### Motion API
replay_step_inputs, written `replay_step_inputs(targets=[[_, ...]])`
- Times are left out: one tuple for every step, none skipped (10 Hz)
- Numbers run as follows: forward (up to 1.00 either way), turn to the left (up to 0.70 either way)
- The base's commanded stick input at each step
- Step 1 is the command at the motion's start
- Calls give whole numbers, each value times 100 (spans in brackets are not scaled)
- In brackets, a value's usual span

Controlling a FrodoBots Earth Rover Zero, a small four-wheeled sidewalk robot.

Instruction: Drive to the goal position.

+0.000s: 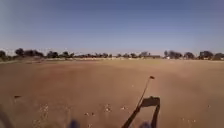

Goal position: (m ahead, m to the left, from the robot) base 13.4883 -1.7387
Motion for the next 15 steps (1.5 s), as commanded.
replay_step_inputs(targets=[[100, 0], [100, -2], [100, -23], [100, -39], [100, -22], [100, 0], [100, 0], [100, 0], [100, 0], [100, 0], [100, 0], [100, 0], [100, 0], [100, 0], [100, 0]])
